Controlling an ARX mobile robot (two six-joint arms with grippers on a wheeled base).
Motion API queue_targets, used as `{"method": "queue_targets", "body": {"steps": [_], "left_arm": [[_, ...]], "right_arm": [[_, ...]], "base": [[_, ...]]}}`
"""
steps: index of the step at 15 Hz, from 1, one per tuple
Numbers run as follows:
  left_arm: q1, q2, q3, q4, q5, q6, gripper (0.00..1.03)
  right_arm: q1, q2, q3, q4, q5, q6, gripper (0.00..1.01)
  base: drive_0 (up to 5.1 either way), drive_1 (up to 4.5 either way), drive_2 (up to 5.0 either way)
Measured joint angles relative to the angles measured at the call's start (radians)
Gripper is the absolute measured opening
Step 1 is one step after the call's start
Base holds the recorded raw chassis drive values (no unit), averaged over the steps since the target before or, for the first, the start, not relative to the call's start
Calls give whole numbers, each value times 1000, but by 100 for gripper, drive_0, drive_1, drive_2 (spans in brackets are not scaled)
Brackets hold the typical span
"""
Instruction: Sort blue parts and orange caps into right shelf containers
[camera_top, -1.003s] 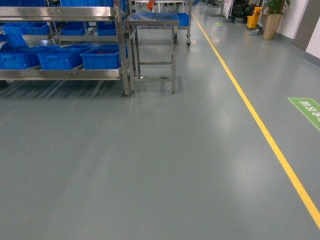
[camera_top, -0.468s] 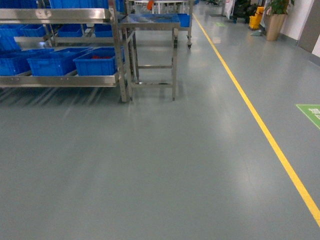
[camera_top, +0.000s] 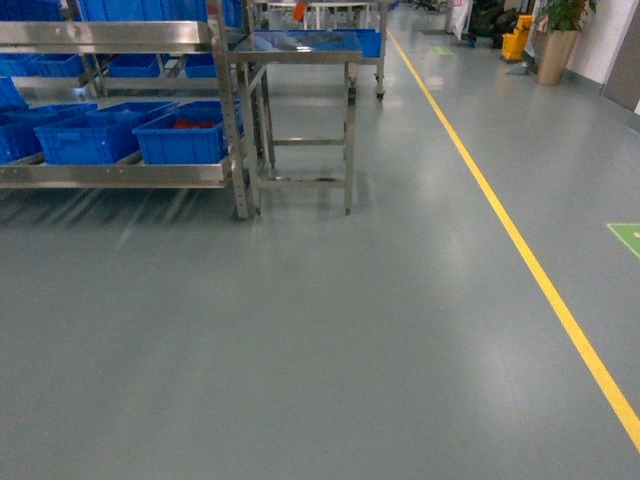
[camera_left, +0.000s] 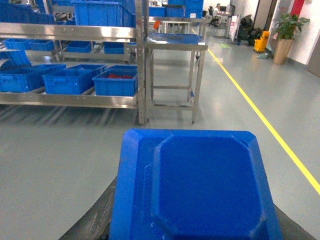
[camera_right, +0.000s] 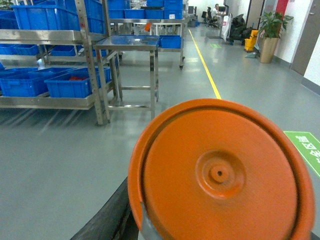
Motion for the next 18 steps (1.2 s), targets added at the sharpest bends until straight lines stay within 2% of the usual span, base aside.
{"method": "queue_targets", "body": {"steps": [18], "left_arm": [[0,0,0,-2,1,0,42]], "right_arm": [[0,0,0,-3,0,0,45]], "base": [[4,436,-428]]}}
